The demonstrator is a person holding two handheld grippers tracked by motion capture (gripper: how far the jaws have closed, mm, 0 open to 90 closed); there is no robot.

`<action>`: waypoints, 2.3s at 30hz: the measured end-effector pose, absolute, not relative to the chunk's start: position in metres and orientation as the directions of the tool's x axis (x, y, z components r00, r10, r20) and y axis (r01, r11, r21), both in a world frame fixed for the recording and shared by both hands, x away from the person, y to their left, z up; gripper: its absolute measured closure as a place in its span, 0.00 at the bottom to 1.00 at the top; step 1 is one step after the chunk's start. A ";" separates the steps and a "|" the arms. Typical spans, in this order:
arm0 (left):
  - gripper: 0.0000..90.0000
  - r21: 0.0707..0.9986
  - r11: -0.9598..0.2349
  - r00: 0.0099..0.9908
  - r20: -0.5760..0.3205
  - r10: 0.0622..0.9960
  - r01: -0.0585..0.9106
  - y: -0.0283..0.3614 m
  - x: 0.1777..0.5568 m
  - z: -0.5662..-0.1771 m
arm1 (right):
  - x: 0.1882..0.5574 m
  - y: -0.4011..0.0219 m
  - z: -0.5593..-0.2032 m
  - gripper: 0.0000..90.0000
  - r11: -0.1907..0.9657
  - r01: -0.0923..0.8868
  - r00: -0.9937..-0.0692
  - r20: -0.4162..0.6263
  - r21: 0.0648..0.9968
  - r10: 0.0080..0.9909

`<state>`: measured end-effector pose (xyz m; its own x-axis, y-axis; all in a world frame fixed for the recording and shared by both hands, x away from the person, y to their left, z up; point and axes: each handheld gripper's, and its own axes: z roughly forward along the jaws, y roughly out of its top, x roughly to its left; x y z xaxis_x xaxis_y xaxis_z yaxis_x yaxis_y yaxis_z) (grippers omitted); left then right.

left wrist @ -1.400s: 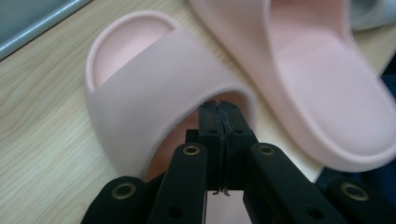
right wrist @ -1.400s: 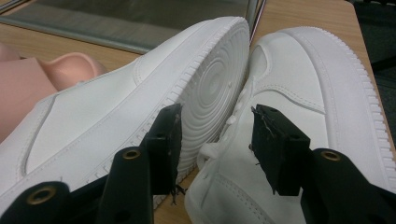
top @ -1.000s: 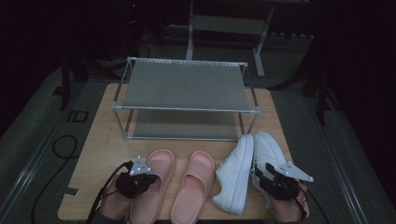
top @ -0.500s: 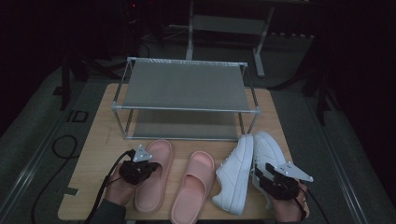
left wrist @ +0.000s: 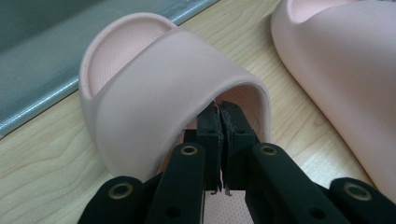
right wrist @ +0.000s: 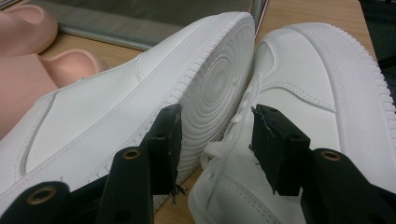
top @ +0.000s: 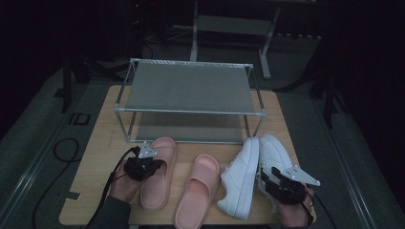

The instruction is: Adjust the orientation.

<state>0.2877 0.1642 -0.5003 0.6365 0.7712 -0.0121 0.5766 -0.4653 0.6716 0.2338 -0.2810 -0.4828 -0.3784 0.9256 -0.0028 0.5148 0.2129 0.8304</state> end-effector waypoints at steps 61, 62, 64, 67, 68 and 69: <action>0.89 0.719 -0.515 0.799 -0.092 0.594 0.466 0.108 0.246 -0.480 | 0.234 -0.281 -0.483 0.58 0.213 0.515 -0.378 -0.003 0.830 0.926; 0.91 0.719 -0.518 0.802 -0.093 0.590 0.464 0.107 0.246 -0.481 | 0.234 -0.281 -0.483 0.58 0.213 0.515 -0.378 -0.002 0.830 0.926; 0.94 0.716 -0.523 0.808 -0.095 0.582 0.461 0.104 0.244 -0.482 | 0.234 -0.281 -0.483 0.58 0.212 0.516 -0.377 -0.002 0.830 0.926; 0.97 0.715 -0.526 0.815 -0.104 0.571 0.460 0.102 0.244 -0.483 | 0.235 -0.282 -0.483 0.58 0.212 0.516 -0.376 -0.003 0.830 0.927; 0.98 0.714 -0.524 0.818 -0.118 0.563 0.463 0.100 0.244 -0.484 | 0.235 -0.282 -0.483 0.58 0.211 0.517 -0.375 -0.003 0.830 0.927; 0.97 0.712 -0.526 0.821 -0.124 0.557 0.464 0.099 0.244 -0.484 | 0.235 -0.282 -0.483 0.58 0.211 0.517 -0.374 -0.003 0.830 0.927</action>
<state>0.2443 0.0991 -0.4839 0.8213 0.5569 -0.1238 0.4642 -0.5263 0.7124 0.2349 -0.2818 -0.4827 -0.3745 0.9272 -0.0028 0.5166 0.2111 0.8298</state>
